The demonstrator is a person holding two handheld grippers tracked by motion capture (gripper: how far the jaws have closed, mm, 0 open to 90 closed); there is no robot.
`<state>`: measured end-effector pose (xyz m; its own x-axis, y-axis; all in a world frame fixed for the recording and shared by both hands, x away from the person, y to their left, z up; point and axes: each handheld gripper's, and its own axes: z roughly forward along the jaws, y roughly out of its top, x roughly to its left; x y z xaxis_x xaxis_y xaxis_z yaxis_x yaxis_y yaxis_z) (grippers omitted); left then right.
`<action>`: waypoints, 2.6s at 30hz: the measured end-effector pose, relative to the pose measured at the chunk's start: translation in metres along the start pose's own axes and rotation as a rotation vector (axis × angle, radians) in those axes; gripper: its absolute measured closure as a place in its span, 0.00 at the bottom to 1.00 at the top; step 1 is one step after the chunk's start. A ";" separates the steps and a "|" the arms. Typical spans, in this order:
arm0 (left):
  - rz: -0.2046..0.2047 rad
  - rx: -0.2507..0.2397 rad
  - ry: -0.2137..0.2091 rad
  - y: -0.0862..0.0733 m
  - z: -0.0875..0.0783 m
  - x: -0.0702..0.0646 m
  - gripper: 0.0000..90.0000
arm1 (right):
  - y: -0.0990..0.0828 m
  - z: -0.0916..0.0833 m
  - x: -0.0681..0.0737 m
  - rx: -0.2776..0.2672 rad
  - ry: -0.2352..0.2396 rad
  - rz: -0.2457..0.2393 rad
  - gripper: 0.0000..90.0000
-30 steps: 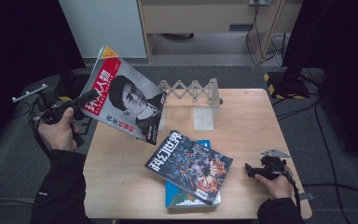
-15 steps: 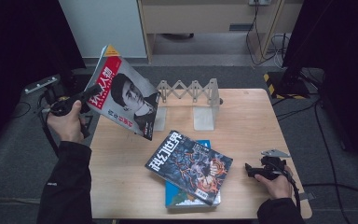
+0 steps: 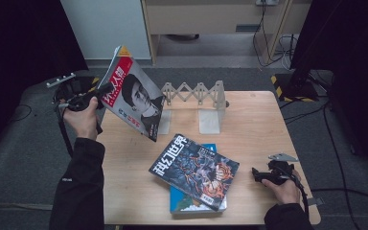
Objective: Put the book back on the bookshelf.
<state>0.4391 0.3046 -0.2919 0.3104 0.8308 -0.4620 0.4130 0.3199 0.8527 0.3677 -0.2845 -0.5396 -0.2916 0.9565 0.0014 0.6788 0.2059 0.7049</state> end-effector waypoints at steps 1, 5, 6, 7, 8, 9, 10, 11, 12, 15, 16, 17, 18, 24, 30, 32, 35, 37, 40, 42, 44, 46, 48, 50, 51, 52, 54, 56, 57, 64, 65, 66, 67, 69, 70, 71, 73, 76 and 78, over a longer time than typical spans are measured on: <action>0.004 -0.002 0.003 -0.001 0.003 0.000 0.96 | 0.000 0.000 0.000 0.000 0.000 0.000 0.00; 0.012 0.004 0.011 -0.003 0.011 0.000 0.96 | 0.000 0.000 0.000 0.000 0.000 0.000 0.00; 0.011 0.004 0.015 -0.004 0.013 0.000 0.96 | 0.000 0.000 0.000 0.000 0.000 0.000 0.00; 0.009 0.004 0.018 -0.005 0.015 0.000 0.96 | 0.000 0.000 0.000 0.000 0.000 0.000 0.00; 0.013 0.006 0.022 -0.006 0.016 0.000 0.96 | 0.000 0.000 0.000 0.000 0.000 0.000 0.00; 0.018 0.009 0.026 -0.006 0.018 -0.001 0.96 | 0.000 0.000 0.000 0.000 0.000 0.000 0.00; 0.019 0.010 0.030 -0.006 0.020 -0.001 0.96 | 0.000 0.000 0.000 0.000 0.000 0.000 0.00; 0.026 0.013 0.036 -0.007 0.021 -0.002 0.96 | 0.000 0.000 0.000 0.000 0.000 0.000 0.00; 0.034 0.018 0.043 -0.008 0.023 -0.002 0.96 | 0.000 0.000 0.000 0.000 0.000 -0.001 0.00; 0.058 0.026 0.065 -0.010 0.026 -0.005 0.96 | 0.000 0.000 0.000 0.001 0.000 0.001 0.00; 0.067 0.029 0.072 -0.011 0.027 -0.006 0.96 | 0.000 0.000 0.000 0.001 0.001 0.002 0.00; 0.073 0.031 0.077 -0.012 0.028 -0.007 0.96 | 0.000 0.000 0.000 0.001 0.001 0.002 0.00; 0.078 0.032 0.080 -0.013 0.029 -0.007 0.96 | 0.000 0.000 0.000 0.001 0.001 0.002 0.00; 0.101 0.045 0.102 -0.018 0.036 -0.011 0.96 | 0.000 0.000 0.000 0.003 0.003 0.001 0.00; 0.133 0.057 0.123 -0.021 0.040 -0.016 0.96 | 0.000 0.000 0.000 0.003 0.004 0.001 0.00; 0.146 0.056 0.131 -0.023 0.042 -0.018 0.96 | 0.000 0.000 0.000 0.003 0.004 0.001 0.00; 0.159 0.053 0.146 -0.024 0.044 -0.020 0.96 | 0.000 0.000 0.001 0.001 0.004 0.001 0.00; 0.163 0.050 0.158 -0.025 0.047 -0.022 0.96 | 0.000 0.000 0.001 0.002 0.004 0.005 0.00; 0.184 0.051 0.180 -0.028 0.052 -0.026 0.96 | 0.000 0.000 0.001 0.002 0.005 0.002 0.00; 0.201 0.057 0.191 -0.030 0.056 -0.029 0.96 | 0.000 0.000 0.001 0.002 0.005 0.002 0.00; 0.209 0.060 0.197 -0.032 0.060 -0.030 0.96 | 0.000 0.000 0.001 0.001 0.004 0.000 0.00; 0.212 0.058 0.201 -0.033 0.063 -0.030 0.96 | 0.000 0.000 0.001 0.001 0.004 0.001 0.00; 0.209 0.052 0.210 -0.034 0.065 -0.031 0.96 | 0.000 0.000 0.001 0.000 0.004 0.000 0.00; 0.211 0.049 0.214 -0.035 0.067 -0.032 0.96 | 0.001 0.001 0.001 -0.001 0.004 -0.005 0.00; 0.219 0.047 0.222 -0.036 0.068 -0.033 0.96 | 0.001 0.001 0.001 -0.001 0.004 -0.005 0.00; 0.223 0.049 0.227 -0.036 0.068 -0.034 0.96 | 0.001 0.001 0.001 -0.001 0.004 -0.005 0.00; 0.232 0.049 0.234 -0.037 0.070 -0.034 0.96 | 0.001 0.001 0.001 -0.001 0.004 -0.006 0.00; 0.235 0.051 0.243 -0.038 0.071 -0.035 0.96 | 0.001 0.001 0.001 -0.001 0.004 -0.006 0.00; 0.237 0.056 0.245 -0.039 0.072 -0.036 0.96 | 0.001 0.001 0.001 -0.001 0.004 -0.006 0.00; 0.260 0.067 0.249 -0.048 0.075 -0.040 0.96 | 0.001 0.001 0.001 0.000 0.006 -0.008 0.00; 0.270 0.065 0.257 -0.049 0.075 -0.041 0.96 | 0.001 0.001 0.001 -0.001 0.006 -0.009 0.00; 0.274 0.062 0.262 -0.049 0.075 -0.042 0.96 | 0.001 0.001 0.001 0.000 0.007 -0.009 0.00; 0.275 0.058 0.265 -0.048 0.074 -0.042 0.96 | 0.001 0.001 0.001 0.000 0.007 -0.009 0.00; 0.280 0.049 0.274 -0.048 0.074 -0.043 0.96 | 0.001 0.001 0.001 -0.001 0.008 -0.009 0.00; 0.278 0.044 0.279 -0.048 0.074 -0.043 0.96 | 0.001 0.001 0.001 -0.001 0.008 -0.009 0.00; 0.283 0.039 0.293 -0.048 0.074 -0.044 0.96 | 0.001 0.001 0.001 -0.001 0.008 -0.010 0.00; 0.297 0.031 0.313 -0.047 0.074 -0.045 0.96 | 0.001 0.001 0.001 -0.001 0.009 -0.010 0.00; 0.321 0.016 0.341 -0.046 0.074 -0.048 0.96 | 0.001 0.001 0.001 0.001 0.011 -0.011 0.00; 0.340 0.015 0.361 -0.047 0.076 -0.050 0.96 | 0.001 0.001 0.001 0.001 0.010 -0.012 0.00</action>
<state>0.4692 0.2133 -0.3277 0.1144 0.9925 -0.0424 0.3529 -0.0007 0.9357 0.3687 -0.2832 -0.5395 -0.3068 0.9518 0.0001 0.6757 0.2177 0.7043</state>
